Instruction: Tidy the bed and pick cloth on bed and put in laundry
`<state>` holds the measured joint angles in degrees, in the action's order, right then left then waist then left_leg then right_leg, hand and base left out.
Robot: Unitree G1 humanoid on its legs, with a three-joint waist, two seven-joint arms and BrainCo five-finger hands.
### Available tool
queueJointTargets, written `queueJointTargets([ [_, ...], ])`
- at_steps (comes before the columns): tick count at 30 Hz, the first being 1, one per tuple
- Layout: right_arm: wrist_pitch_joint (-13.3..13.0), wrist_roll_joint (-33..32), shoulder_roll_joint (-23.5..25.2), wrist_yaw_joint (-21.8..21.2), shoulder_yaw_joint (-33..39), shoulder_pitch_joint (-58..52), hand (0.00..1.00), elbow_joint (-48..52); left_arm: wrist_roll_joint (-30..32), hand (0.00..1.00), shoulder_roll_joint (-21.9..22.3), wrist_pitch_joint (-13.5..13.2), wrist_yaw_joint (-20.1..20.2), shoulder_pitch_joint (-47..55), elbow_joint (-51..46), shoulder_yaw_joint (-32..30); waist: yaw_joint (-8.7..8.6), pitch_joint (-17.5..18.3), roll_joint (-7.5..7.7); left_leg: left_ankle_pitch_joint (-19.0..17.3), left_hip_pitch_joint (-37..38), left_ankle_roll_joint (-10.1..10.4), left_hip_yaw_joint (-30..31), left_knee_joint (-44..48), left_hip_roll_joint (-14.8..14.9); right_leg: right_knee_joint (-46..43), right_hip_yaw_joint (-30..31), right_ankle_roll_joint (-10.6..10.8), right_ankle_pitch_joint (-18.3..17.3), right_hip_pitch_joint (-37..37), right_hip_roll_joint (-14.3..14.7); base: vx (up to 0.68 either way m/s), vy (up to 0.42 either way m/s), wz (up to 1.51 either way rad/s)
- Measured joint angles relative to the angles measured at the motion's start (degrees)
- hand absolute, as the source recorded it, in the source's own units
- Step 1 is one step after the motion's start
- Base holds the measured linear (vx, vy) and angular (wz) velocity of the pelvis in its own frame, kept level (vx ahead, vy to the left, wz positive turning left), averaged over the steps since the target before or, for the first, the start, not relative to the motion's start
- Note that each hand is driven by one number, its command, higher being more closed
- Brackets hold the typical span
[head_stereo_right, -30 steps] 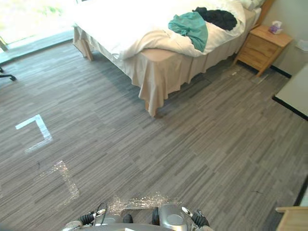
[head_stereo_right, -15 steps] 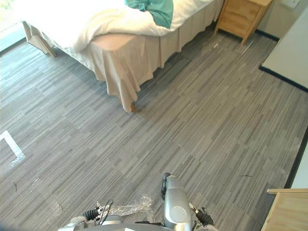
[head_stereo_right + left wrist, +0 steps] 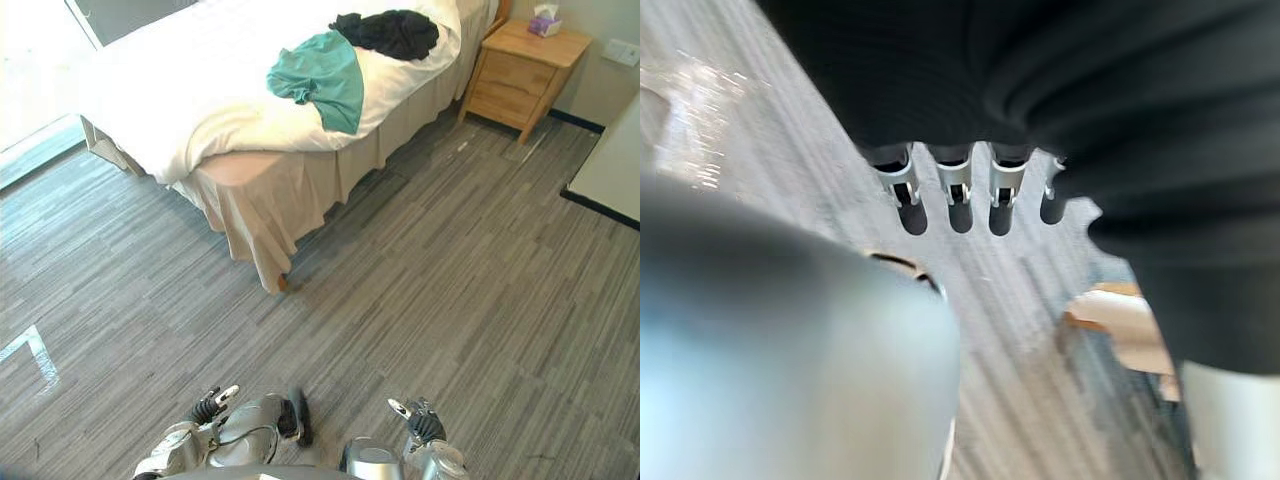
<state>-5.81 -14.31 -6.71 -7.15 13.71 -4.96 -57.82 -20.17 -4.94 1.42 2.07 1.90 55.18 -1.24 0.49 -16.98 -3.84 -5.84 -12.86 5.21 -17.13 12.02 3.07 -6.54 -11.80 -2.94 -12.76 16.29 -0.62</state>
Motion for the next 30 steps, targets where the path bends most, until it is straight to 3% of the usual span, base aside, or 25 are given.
queueJointTargets([
  [2,-0.06,-0.14,-0.1,-0.03,-1.43,-0.28,0.0,-0.18,0.03,0.0,0.15,-0.68,0.06,0.01,0.11,0.0,0.21,0.0,-0.51,2.04,-0.04,-0.56,0.19,-5.57,2.18,0.41,0.62,2.5,-3.34,3.65,0.39,0.36,0.223,-0.11],
  [3,-0.06,-0.13,-0.24,0.04,-1.81,-0.27,0.0,-0.24,0.02,0.0,0.09,-0.68,0.03,0.04,0.17,-0.04,0.26,0.01,-0.51,3.14,0.06,-1.11,-0.18,-5.79,2.82,0.21,1.25,2.73,-4.91,4.53,0.26,0.39,0.317,-0.2],
  [4,0.03,-0.13,-0.22,0.12,-2.84,0.48,0.0,-0.46,0.01,0.0,-0.62,-0.73,0.03,-0.33,0.17,-0.17,0.36,-0.07,0.81,8.42,-0.34,-4.0,-2.74,-3.09,2.25,-1.2,1.91,2.81,-8.56,5.08,-1.8,0.4,0.326,-0.2],
  [5,0.07,-0.13,-0.12,0.13,-3.38,1.07,0.0,-0.46,-0.01,0.0,-0.83,-0.82,0.04,-0.57,0.08,-0.57,0.55,0.14,1.52,8.92,-0.73,-4.9,-4.41,-1.26,1.6,-1.96,2.53,2.88,-10.03,5.05,-3.22,0.49,0.398,-0.23],
  [6,0.16,-0.13,0.63,0.44,-3.66,1.79,0.0,-0.6,0.02,0.0,-1.9,-0.82,0.0,-0.77,0.03,-1.59,0.57,0.87,4.45,6.37,-3.11,-6.81,-7.92,4.2,0.71,-2.7,2.87,1.72,-12.71,4.39,-6.42,0.47,0.316,-0.28],
  [7,0.43,-0.16,1.47,0.94,-3.49,1.56,0.0,-0.84,0.07,0.0,-2.45,-0.62,-0.03,-0.77,0.05,-2.14,0.43,2.82,5.79,2.88,-5.0,-9.42,-11.22,9.28,0.34,-4.1,2.73,1.13,-13.58,4.1,-9.38,0.52,0.293,-0.3],
  [8,0.51,-0.16,1.56,1.22,-3.09,1.83,0.0,-1.25,0.57,0.0,-2.15,-0.57,-0.09,-1.13,0.24,-2.23,0.56,2.87,5.9,0.74,-5.0,-11.83,-11.64,10.9,-0.43,-7.46,2.79,3.17,-12.51,2.97,-10.54,0.6,0.302,-0.16],
  [9,0.93,-0.26,2.07,1.64,-3.03,2.53,0.0,-1.73,1.88,0.0,-2.25,-0.41,-0.19,-1.44,1.0,-1.97,0.12,2.82,6.0,-2.27,-4.08,-13.28,-12.02,12.16,-1.97,-19.68,2.94,6.66,-10.18,-1.79,-13.45,0.62,0.333,-0.01],
  [10,1.16,-0.62,2.7,1.85,-2.99,2.57,0.0,-1.81,1.8,0.0,-2.26,-0.49,-0.13,-1.45,1.38,-1.74,0.06,2.63,6.18,-3.98,-1.89,-13.71,-11.68,11.62,-3.52,-33.32,2.87,7.36,-6.02,-7.57,-16.23,0.6,0.358,0.12],
  [11,1.19,-0.66,3.01,1.98,-2.91,2.57,0.0,-2.08,1.73,0.0,-2.26,-0.51,-0.12,-1.47,1.84,-1.6,-0.01,2.5,6.31,-4.4,0.06,-14.29,-11.57,10.69,-4.36,-38.79,2.33,7.54,-5.74,-9.66,-17.65,0.57,0.347,0.14],
  [12,1.16,-0.68,3.19,2.33,-2.93,2.54,0.0,-2.46,1.69,0.0,-2.26,-0.47,-0.05,-1.5,2.47,-1.09,-0.62,2.34,6.11,-4.51,4.3,-14.47,-11.48,8.55,-5.26,-43.54,0.31,7.49,-5.81,-11.68,-18.74,0.52,0.321,0.11],
  [13,0.74,-1.22,3.13,2.57,-2.82,2.85,0.0,-2.01,1.73,0.0,-2.49,-0.43,0.07,-0.93,2.46,0.42,-0.23,1.75,4.92,-4.49,9.31,-14.36,-10.78,5.69,-5.35,-44.06,-2.37,7.9,-6.17,-12.99,-18.3,0.58,0.356,0.1],
  [15,-0.3,-1.77,3.07,2.65,-2.86,3.01,0.0,-1.23,1.65,0.0,-2.54,-0.44,0.13,-0.78,2.4,2.33,-0.13,1.36,3.71,-3.87,14.25,-12.49,-10.41,1.85,-5.04,-40.66,-6.23,8.44,-6.59,-14.62,-16.77,0.39,0.233,0.1],
  [16,-0.82,-2.41,3.3,2.59,-2.86,3.05,0.0,-0.91,1.54,0.0,-2.64,-0.45,0.21,-0.97,2.29,3.47,-0.08,1.28,3.63,-2.98,15.93,-9.55,-9.72,0.93,-5.15,-35.97,-8.04,8.34,-6.51,-16.55,-15.85,0.31,0.1,0.37],
  [19,-0.98,-2.45,3.5,2.55,-2.31,2.96,0.0,-0.3,1.12,0.0,-3.09,0.35,0.51,-1.05,2.3,4.73,-0.07,1.6,4.25,-2.46,19.63,-8.71,-6.76,-4.01,-7.13,-23.33,-9.8,9.0,-4.13,-20.54,-15.52,0.3,0.042,0.59],
  [20,-0.93,-2.46,3.68,2.52,-2.01,2.92,0.0,-0.45,1.11,0.0,-2.87,1.03,0.46,-0.99,2.37,4.87,-0.09,1.72,4.87,-2.46,20.82,-8.71,-5.49,-5.52,-7.71,-19.21,-9.16,8.94,-2.07,-21.31,-15.78,0.29,0.019,0.8],
  [23,-1.46,-2.49,3.94,1.85,-0.58,2.57,0.0,-0.45,0.91,0.0,-3.07,1.78,0.41,-0.79,2.35,4.94,0.25,1.53,4.46,-2.46,22.59,-8.7,-1.04,-5.96,-7.79,-13.15,-4.57,9.36,2.44,-21.94,-15.47,0.25,-0.043,0.88],
  [28,-2.62,-3.67,4.57,0.6,-0.59,2.35,0.0,-0.27,1.58,0.0,-3.27,1.96,0.54,-0.61,2.35,4.92,0.32,1.91,4.7,-2.88,23.62,-7.99,8.59,-6.06,-6.76,-11.37,6.71,10.16,4.11,-21.12,-13.61,0.22,-0.11,0.94],
  [29,-2.68,-3.94,4.61,0.58,-0.59,2.27,0.0,-0.23,1.57,0.0,-3.27,2.02,0.54,-0.61,2.35,4.93,0.29,1.92,4.71,-3.04,23.82,-7.73,9.76,-6.06,-6.48,-11.28,6.62,10.35,4.1,-20.56,-13.44,0.21,-0.19,1.05],
  [30,-2.68,-4.54,4.74,0.53,-0.66,2.24,0.0,-0.23,1.54,0.0,-3.31,2.17,0.52,-0.54,2.35,4.92,0.29,2.18,4.85,-3.5,24.1,-6.91,11.69,-6.02,-6.04,-10.35,5.79,11.96,5.04,-19.34,-13.35,0.16,-0.188,0.91],
])
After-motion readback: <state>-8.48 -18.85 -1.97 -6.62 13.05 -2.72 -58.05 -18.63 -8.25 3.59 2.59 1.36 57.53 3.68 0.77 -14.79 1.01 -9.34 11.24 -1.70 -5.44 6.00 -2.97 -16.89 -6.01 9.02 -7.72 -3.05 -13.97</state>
